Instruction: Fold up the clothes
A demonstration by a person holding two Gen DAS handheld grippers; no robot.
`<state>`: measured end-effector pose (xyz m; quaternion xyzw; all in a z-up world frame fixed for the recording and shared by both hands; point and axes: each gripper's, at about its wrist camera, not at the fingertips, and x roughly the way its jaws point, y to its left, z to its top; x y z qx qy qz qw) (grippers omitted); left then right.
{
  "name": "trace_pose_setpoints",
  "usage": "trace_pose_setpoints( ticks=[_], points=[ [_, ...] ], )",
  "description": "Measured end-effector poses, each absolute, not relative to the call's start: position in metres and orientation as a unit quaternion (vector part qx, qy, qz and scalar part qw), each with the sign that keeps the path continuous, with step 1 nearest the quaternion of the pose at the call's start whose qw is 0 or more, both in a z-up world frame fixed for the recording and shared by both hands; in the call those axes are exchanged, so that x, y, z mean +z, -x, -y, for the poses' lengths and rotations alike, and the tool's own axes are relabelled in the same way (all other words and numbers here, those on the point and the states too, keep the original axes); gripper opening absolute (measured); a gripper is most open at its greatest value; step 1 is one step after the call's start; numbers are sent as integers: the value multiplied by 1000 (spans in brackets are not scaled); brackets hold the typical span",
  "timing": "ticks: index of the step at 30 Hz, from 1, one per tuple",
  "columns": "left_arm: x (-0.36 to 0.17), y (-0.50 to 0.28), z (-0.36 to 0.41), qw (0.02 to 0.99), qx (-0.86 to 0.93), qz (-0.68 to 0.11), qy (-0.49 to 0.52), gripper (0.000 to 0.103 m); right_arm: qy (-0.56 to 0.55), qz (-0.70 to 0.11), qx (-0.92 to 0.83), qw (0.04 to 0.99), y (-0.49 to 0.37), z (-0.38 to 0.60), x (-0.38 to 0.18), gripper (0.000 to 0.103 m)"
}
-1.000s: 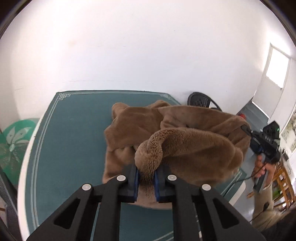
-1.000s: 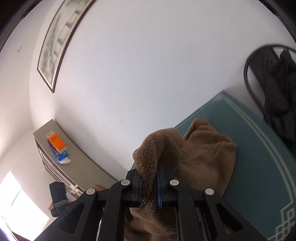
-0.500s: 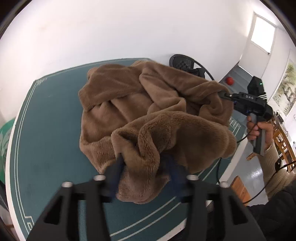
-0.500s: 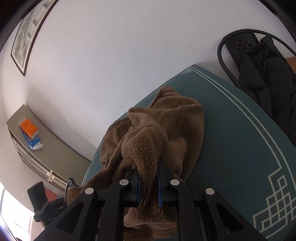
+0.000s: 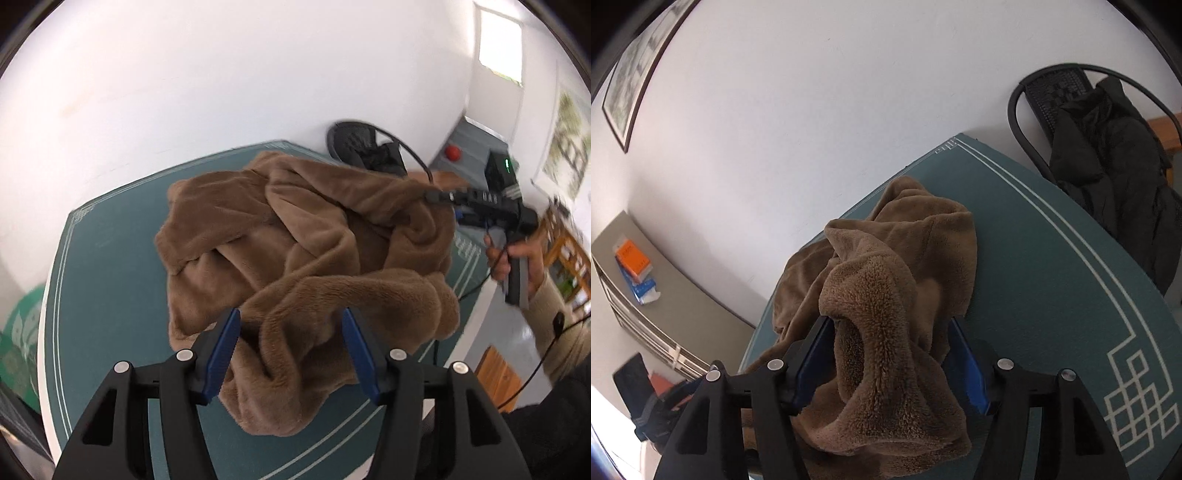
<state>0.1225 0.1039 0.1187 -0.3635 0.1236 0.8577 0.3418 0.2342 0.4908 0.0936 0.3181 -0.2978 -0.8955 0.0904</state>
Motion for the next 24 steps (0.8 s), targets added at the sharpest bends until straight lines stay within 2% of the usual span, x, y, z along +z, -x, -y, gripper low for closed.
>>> trace_pose_setpoints(
  ticks=[2, 3, 4, 5, 10, 14, 16, 17, 19, 21, 24],
  points=[
    [109, -118, -114, 345, 849, -141, 375, 61, -319, 294, -896, 93, -232, -491, 94, 66],
    [104, -115, -118, 348, 842, -144, 387, 56, -320, 293, -896, 94, -232, -491, 94, 66],
    [98, -112, -121, 351, 834, -143, 401, 35, -322, 291, -896, 94, -229, -491, 94, 66],
    [93, -109, -124, 355, 825, -143, 416, 23, -324, 287, -897, 94, -227, -490, 95, 66],
    [85, -120, -132, 372, 811, -156, 424, 18, -359, 247, -896, 87, -207, -486, 94, 66],
    [93, -127, -122, 364, 824, -130, 414, 14, -414, 234, -875, 96, -186, -479, 80, 65],
    [97, -125, -113, 355, 833, -110, 411, 14, -431, 239, -863, 114, -180, -474, 75, 49],
    [99, -124, -109, 352, 835, -103, 410, 13, -433, 245, -858, 128, -178, -472, 74, 35],
    [101, -123, -104, 351, 837, -96, 408, 13, -419, 266, -854, 157, -180, -471, 83, 28],
    [100, -126, -103, 352, 837, -101, 406, 13, -375, 328, -836, 230, -184, -475, 99, 20],
    [96, -130, -104, 357, 833, -109, 408, 13, -295, 390, -815, 310, -194, -485, 131, 20]
  ],
)
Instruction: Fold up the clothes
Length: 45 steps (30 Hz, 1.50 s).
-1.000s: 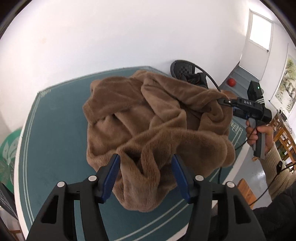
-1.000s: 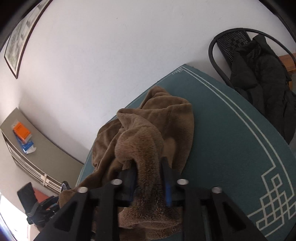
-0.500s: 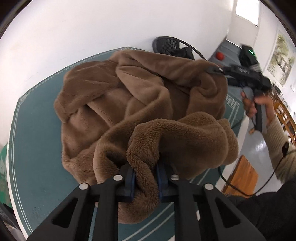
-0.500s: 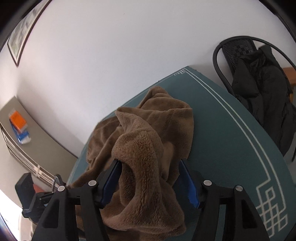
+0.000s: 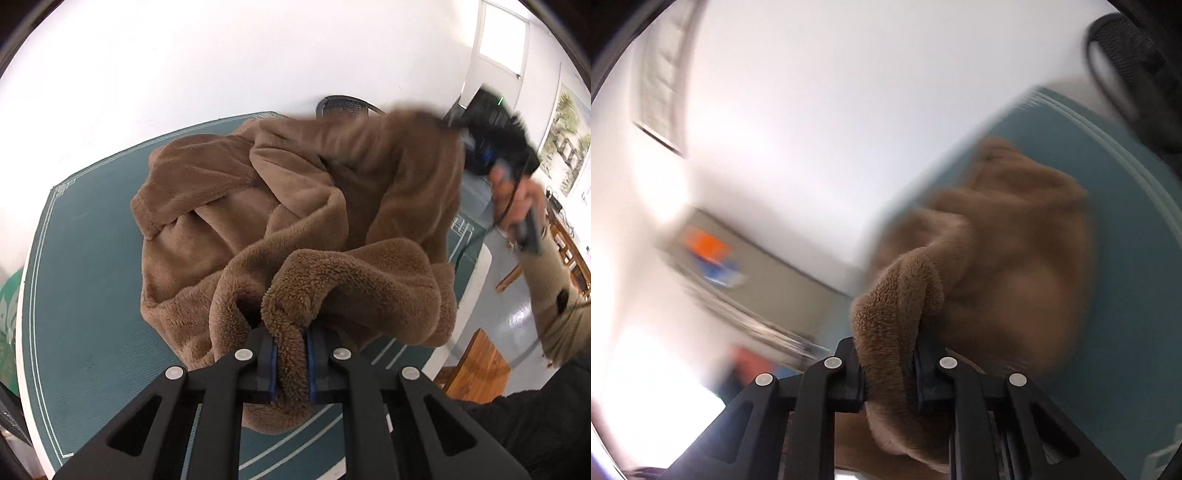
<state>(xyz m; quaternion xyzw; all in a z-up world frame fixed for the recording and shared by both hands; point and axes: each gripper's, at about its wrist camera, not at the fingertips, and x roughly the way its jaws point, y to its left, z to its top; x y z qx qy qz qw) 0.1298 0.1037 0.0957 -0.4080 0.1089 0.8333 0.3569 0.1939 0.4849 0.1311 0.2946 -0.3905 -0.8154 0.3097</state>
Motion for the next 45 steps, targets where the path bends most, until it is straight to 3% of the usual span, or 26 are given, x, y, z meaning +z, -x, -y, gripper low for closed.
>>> trace_pose_setpoints(
  ticks=[4, 9, 13, 16, 18, 19, 20, 21, 22, 23, 30, 34, 35, 36, 37, 39, 40, 41, 42, 45],
  points=[
    [85, -136, -105, 366, 824, -109, 418, 13, -216, 406, -818, 345, -210, -489, 172, 20],
    [77, -144, -107, 367, 822, -97, 424, 13, -185, 431, -803, 369, -215, -491, 180, 20],
    [113, -138, -86, 366, 848, -23, 382, 12, -109, 459, -786, 399, -230, -508, 204, 20],
    [144, -137, -68, 355, 870, 13, 342, 12, -62, 406, -832, 372, -254, -514, 247, 20],
    [156, -139, -60, 349, 880, 14, 322, 12, -54, 346, -887, 302, -270, -507, 267, 22],
    [156, -140, -60, 347, 881, 12, 321, 12, -60, 314, -910, 263, -275, -500, 269, 27],
    [156, -141, -59, 346, 881, 10, 322, 12, -71, 281, -931, 224, -279, -492, 268, 54],
    [153, -142, -59, 346, 879, 7, 327, 12, -82, 247, -948, 185, -283, -485, 268, 92],
    [149, -143, -60, 346, 877, 3, 332, 12, -96, 217, -959, 156, -285, -477, 263, 101],
    [144, -143, -61, 346, 875, -1, 338, 12, -115, 191, -965, 139, -285, -470, 255, 102],
    [119, -154, -69, 328, 876, -57, 350, 16, -304, 122, -940, 98, -244, -437, 161, 102],
    [103, -157, -79, 318, 874, -103, 352, 49, -380, 124, -910, 113, -212, -429, 109, 100],
    [99, -158, -82, 318, 874, -114, 351, 53, -397, 123, -902, 119, -206, -425, 99, 96],
    [95, -159, -85, 318, 872, -122, 350, 53, -413, 122, -894, 126, -199, -420, 89, 86],
    [94, -158, -87, 322, 870, -122, 354, 53, -430, 121, -885, 130, -193, -416, 80, 78],
    [91, -156, -92, 329, 864, -122, 361, 53, -458, 116, -872, 124, -186, -412, 66, 43],
    [89, -155, -95, 332, 861, -119, 367, 48, -471, 113, -866, 120, -183, -410, 58, 37],
    [87, -152, -98, 332, 858, -116, 374, 29, -475, 115, -865, 119, -183, -410, 55, 34],
    [84, -149, -101, 333, 855, -113, 382, 19, -471, 138, -862, 126, -185, -416, 55, 27],
    [92, -141, -99, 329, 859, -79, 383, 14, -442, 253, -844, 168, -192, -445, 64, 19]
  ],
)
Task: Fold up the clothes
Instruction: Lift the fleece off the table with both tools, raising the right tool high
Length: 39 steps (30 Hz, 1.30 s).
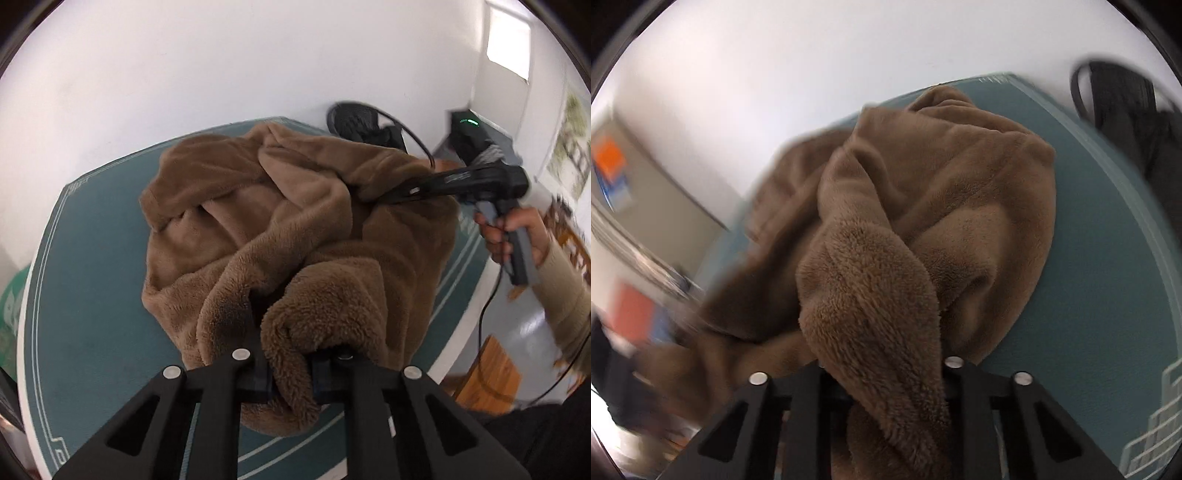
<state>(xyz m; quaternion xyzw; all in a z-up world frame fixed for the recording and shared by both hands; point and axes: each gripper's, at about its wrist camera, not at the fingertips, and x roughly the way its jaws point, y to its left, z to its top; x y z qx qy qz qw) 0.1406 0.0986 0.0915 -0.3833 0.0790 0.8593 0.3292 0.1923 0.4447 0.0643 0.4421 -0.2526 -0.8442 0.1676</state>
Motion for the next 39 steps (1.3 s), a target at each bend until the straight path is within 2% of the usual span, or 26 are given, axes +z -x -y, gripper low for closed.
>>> trace_pose_setpoints(
  ticks=[2, 4, 7, 10, 14, 17, 20, 24, 25, 27, 28, 29, 31, 35, 39],
  points=[
    [111, -136, -86, 326, 872, -39, 363, 13, -385, 363, -819, 223, -201, -471, 82, 19],
    [135, -133, -70, 322, 886, 4, 334, 12, -311, 437, -799, 274, -212, -495, 108, 19],
    [180, -135, -35, 313, 906, 72, 274, 12, -207, 490, -778, 335, -229, -516, 151, 19],
    [230, -144, 5, 307, 920, 140, 198, 12, -114, 506, -759, 393, -243, -522, 197, 19],
    [279, -169, 41, 310, 926, 184, 113, 12, -17, 458, -767, 449, -267, -510, 276, 19],
    [308, -196, 62, 322, 923, 207, 53, 12, 43, 400, -795, 454, -295, -496, 343, 19],
    [316, -226, 70, 341, 916, 211, 12, 12, 108, 311, -855, 401, -334, -463, 404, 19],
    [301, -245, 57, 367, 912, 183, 22, 14, 164, 204, -904, 338, -385, -402, 456, 19],
    [295, -247, 53, 380, 907, 176, 33, 17, 172, 180, -911, 328, -391, -390, 462, 19],
    [279, -245, 36, 403, 899, 158, 62, 33, 187, 133, -927, 297, -394, -356, 471, 19],
    [271, -243, 26, 413, 895, 148, 77, 56, 200, 107, -935, 272, -401, -341, 475, 19],
    [262, -240, 16, 423, 891, 140, 89, 73, 212, 83, -941, 252, -411, -329, 478, 19],
    [248, -240, 3, 438, 883, 132, 105, 78, 231, 48, -947, 219, -430, -311, 481, 19],
    [232, -238, -23, 480, 860, 112, 129, 80, 252, 19, -950, 182, -445, -284, 483, 18],
    [230, -239, -43, 502, 852, 86, 120, 80, 244, 8, -952, 186, -454, -280, 481, 19]
  ],
)
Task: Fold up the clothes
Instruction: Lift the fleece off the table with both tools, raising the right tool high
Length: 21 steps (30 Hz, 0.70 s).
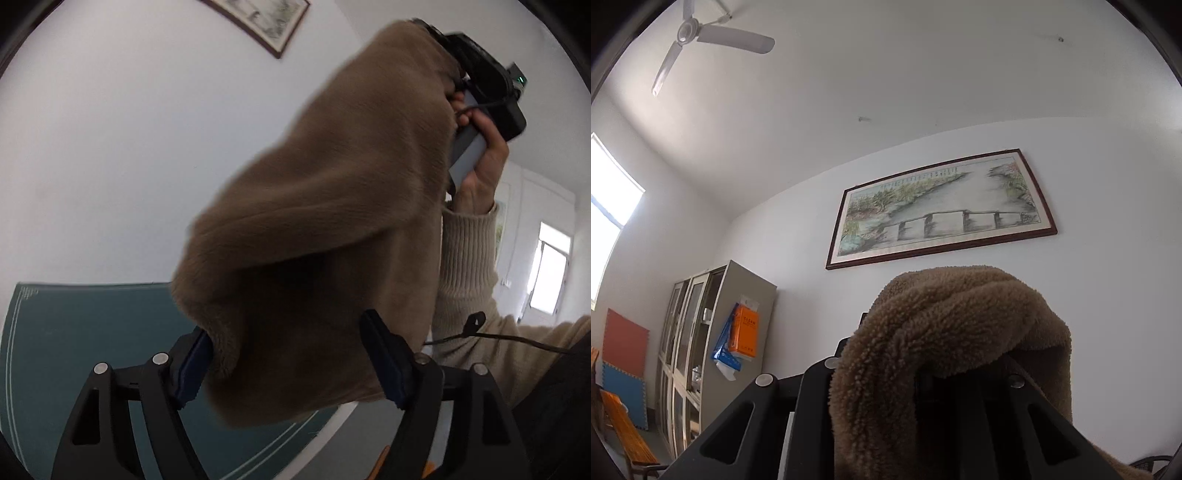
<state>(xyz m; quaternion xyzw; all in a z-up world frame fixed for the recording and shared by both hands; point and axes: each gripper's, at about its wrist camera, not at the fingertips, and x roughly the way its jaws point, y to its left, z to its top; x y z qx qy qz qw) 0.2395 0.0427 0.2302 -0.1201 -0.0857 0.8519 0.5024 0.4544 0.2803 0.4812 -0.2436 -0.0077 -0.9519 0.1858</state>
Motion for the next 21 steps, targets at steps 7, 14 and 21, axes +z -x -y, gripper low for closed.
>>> trace_pose_setpoints(
  ticks=[7, 14, 21],
  points=[
    [234, -275, -61, 579, 810, 14, 91, 80, 210, 10, -969, 129, -437, -299, 466, 18],
    [207, -300, -97, 590, 794, -71, 130, 80, 177, 54, -979, 85, -412, -337, 431, 18],
    [215, -260, -76, 506, 853, -16, 126, 81, 164, 57, -980, 100, -414, -355, 420, 18]
  ],
)
